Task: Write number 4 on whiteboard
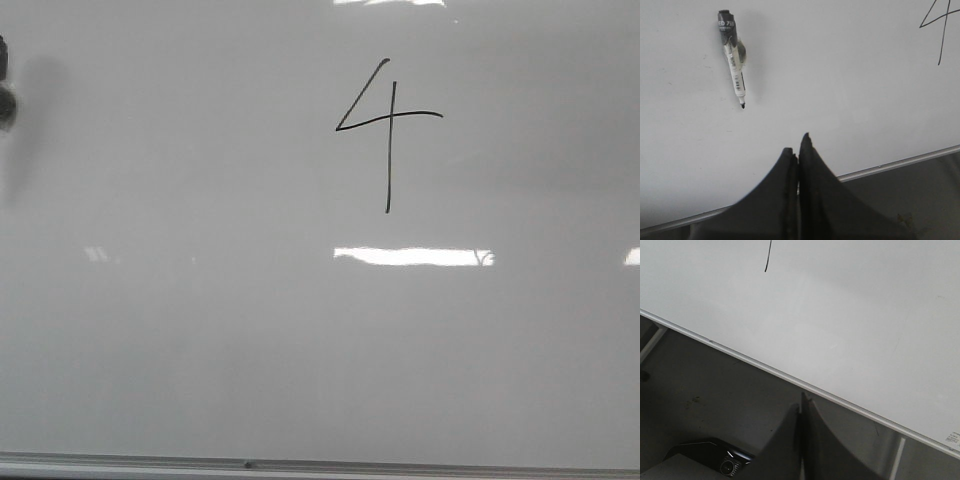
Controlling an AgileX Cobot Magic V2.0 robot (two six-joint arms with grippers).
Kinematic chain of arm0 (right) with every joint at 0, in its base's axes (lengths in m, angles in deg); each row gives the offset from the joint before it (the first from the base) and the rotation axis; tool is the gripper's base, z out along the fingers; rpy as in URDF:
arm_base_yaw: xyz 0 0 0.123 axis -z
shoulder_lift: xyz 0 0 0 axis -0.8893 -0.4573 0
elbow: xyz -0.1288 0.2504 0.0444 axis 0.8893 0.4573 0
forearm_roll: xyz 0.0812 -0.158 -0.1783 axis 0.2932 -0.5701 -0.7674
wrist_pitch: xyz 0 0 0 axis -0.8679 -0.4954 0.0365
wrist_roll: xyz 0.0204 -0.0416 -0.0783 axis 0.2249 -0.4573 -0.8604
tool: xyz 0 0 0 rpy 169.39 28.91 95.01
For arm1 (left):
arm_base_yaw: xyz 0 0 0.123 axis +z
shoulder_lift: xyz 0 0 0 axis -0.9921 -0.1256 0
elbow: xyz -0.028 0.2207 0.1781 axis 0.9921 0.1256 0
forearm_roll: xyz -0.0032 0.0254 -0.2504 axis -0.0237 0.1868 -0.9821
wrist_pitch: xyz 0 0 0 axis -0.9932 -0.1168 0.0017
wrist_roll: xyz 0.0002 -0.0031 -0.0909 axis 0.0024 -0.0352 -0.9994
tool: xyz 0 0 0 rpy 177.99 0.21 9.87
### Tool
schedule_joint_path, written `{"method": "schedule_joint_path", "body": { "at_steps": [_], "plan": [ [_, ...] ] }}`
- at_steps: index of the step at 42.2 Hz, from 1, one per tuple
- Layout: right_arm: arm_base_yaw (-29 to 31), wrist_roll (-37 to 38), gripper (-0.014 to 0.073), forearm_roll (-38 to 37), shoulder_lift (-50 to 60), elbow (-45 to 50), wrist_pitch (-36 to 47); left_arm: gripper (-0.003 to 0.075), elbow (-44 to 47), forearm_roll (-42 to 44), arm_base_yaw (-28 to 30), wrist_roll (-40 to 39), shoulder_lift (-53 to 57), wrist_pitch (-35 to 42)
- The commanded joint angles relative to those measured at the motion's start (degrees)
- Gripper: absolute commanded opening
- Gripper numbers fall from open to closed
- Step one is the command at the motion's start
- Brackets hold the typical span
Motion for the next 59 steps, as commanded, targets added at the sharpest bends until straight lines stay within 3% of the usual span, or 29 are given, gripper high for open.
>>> {"method": "schedule_joint_path", "body": {
  "at_steps": [1,23,27,40,50,59],
  "plan": [
    [0.39,0.0,-0.0069,-0.56,-0.13,-1.12,3.73,-0.002,-1.86,-1.59,-0.42,-0.55,0.05,4.25],
    [0.39,0.0,-0.0069,-0.56,-0.13,-1.12,3.66,-0.002,-1.39,-1.59,-0.42,-0.55,1.08,4.66],
    [0.39,0.0,-0.0069,-0.56,-0.13,-1.12,3.68,-0.002,0.55,1.43,0.65,1.69,3.9,7.9],
    [0.39,0.0,-0.0069,-0.56,-0.13,-1.12,3.68,-0.002,26.3,6.91,3.93,1.69,23.48,33.04],
    [0.39,0.0,-0.0069,-0.56,-0.13,-1.12,3.68,-0.002,43.88,6.91,4.91,1.69,38.26,44.05],
    [0.39,0.0,-0.0069,-0.56,-0.13,-1.12,3.61,-0.002,51.11,5.64,5.02,0.1,42.02,48.87]
  ]
}}
